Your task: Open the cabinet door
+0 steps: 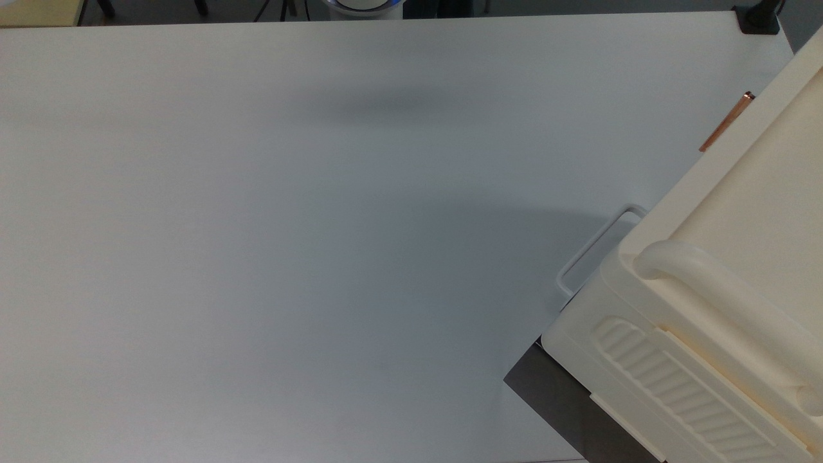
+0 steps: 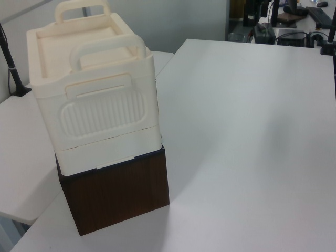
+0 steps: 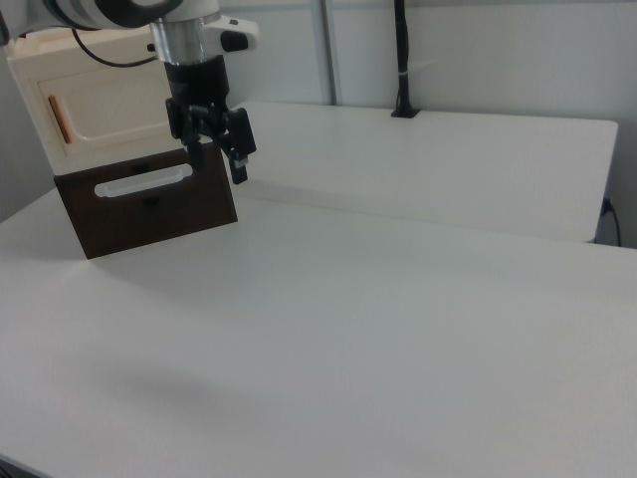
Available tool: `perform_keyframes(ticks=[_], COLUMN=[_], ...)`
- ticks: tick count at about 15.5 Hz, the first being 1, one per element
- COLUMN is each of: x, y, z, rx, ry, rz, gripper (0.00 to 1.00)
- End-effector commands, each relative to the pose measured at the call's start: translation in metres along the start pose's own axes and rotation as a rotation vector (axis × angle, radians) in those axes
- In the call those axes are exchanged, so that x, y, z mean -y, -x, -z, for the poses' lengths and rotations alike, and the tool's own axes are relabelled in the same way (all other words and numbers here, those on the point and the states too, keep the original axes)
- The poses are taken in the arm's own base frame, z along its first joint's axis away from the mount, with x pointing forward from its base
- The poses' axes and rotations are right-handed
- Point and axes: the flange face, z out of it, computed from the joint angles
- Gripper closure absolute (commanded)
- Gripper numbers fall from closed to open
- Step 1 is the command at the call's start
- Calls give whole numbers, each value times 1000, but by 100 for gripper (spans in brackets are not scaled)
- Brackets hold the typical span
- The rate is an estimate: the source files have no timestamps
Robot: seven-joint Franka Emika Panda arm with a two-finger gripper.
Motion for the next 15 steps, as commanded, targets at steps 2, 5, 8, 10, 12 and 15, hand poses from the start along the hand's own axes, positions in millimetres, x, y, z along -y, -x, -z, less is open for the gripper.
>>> perform_keyframes(ticks=[2, 5, 8, 10, 12, 15], x=[4, 3, 1, 2, 2, 2], y=[3, 3, 3, 4, 2, 1], z=[-3, -2, -1, -2, -4, -2], rx=[-4, -3, -2, 2, 3, -7], ry=[20, 20, 20, 19, 16, 16], rz=[36, 52, 69, 73, 73, 73], gripper=[0, 0, 0, 0, 0, 0])
